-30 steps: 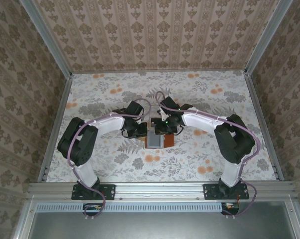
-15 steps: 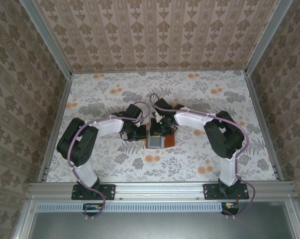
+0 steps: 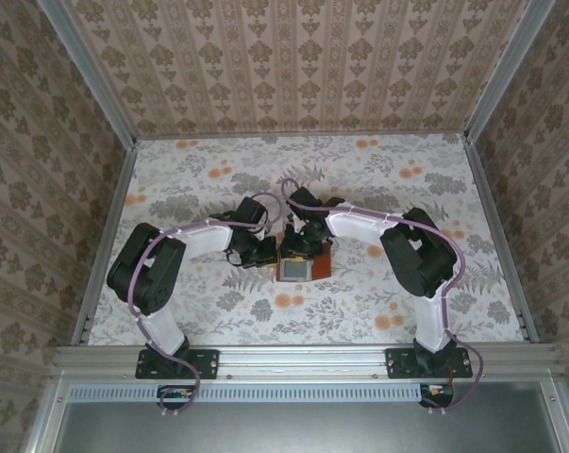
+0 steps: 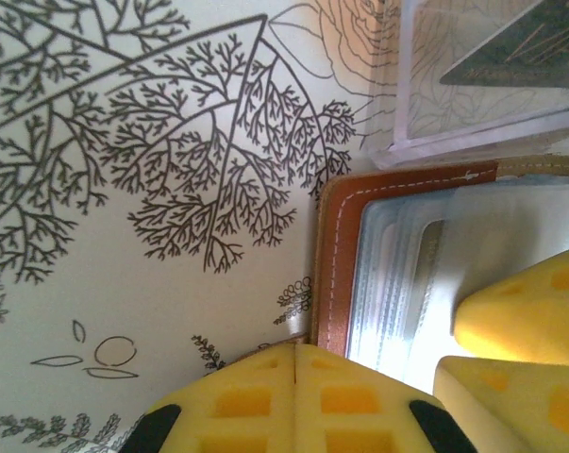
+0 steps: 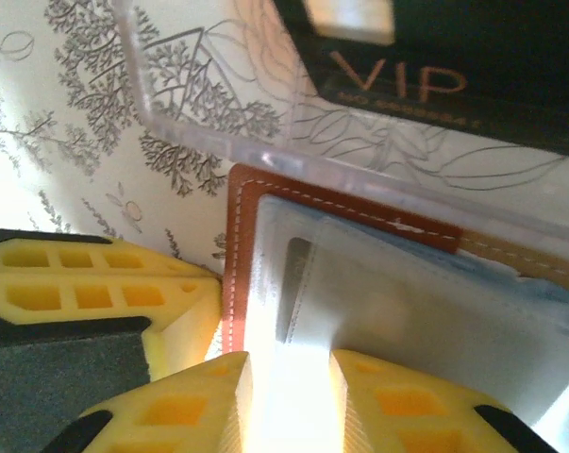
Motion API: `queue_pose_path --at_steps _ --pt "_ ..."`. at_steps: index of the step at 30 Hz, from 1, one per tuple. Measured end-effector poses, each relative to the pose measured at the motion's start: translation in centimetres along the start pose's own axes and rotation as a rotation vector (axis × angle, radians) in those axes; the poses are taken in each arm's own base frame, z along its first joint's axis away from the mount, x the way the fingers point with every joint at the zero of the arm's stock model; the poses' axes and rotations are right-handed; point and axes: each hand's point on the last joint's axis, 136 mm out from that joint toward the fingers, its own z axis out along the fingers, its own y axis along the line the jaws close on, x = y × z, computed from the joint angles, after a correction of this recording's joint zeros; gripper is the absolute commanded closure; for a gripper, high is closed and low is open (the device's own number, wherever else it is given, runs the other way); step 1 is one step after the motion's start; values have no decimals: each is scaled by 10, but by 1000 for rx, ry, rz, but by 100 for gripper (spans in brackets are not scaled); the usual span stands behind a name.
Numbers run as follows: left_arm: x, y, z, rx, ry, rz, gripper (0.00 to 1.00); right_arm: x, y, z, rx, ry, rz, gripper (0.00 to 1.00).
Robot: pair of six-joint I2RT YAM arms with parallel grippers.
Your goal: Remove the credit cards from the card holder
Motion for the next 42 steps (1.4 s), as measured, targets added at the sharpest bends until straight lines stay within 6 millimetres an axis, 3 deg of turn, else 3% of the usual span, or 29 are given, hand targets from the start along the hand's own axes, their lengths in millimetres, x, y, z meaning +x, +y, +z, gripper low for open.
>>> queue_pose_path --at_steps 13,23,27,35,42 --pt "-2 4 -2 2 -5 -13 98 2 -20 -21 259 -17 -58 45" --pt "-1 5 -3 6 -6 -14 98 10 -35 -25 380 4 -71 43" --pt "-1 5 -3 6 -6 -14 98 11 -40 -27 406 4 -71 51" --pt "2 7 -4 -2 -6 -16 98 14 -42 -26 404 9 -75 82" --pt "10 15 -10 -35 -5 -24 98 17 -42 -21 390 13 -89 84"
